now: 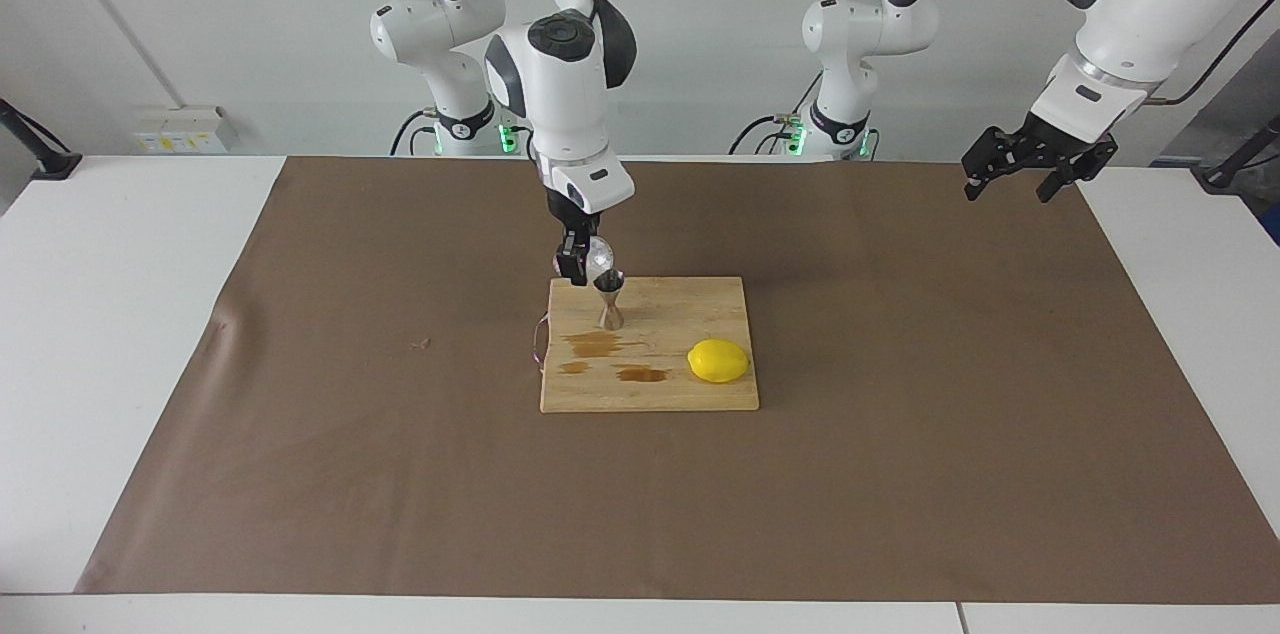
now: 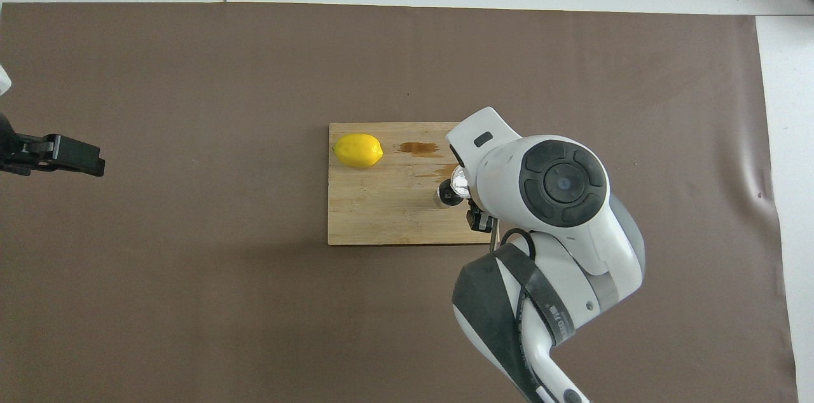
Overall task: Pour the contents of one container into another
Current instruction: 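Turn the white cup upright and carry it back with the right gripper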
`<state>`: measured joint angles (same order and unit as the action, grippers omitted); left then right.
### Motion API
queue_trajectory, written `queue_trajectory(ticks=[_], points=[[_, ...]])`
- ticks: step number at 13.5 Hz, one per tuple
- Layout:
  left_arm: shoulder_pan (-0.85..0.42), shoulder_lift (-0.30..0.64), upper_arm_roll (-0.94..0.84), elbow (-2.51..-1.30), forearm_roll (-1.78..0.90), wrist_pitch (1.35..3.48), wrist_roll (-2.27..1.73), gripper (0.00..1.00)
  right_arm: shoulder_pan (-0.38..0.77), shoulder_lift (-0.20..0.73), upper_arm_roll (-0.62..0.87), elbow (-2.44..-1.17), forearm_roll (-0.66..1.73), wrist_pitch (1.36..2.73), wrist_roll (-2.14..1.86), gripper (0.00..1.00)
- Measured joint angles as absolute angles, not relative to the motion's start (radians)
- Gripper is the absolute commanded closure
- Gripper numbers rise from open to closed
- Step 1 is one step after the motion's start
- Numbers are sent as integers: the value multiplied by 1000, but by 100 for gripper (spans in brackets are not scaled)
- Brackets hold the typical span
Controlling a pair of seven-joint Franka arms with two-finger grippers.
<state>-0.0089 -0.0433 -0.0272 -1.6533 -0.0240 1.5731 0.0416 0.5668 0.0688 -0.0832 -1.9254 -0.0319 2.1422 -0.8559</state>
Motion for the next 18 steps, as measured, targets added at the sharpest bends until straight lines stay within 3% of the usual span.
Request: queue_trajectory(ticks=[10,18], points=[[-9,-43,-27,-1653,-24,1573,42,0,398,10,-85,-1945,387,2142,-1128,77],[-9,-43,-27,-1653,-24,1573,42,0,116,34,-89,-2024,576,2142,-1490,77]])
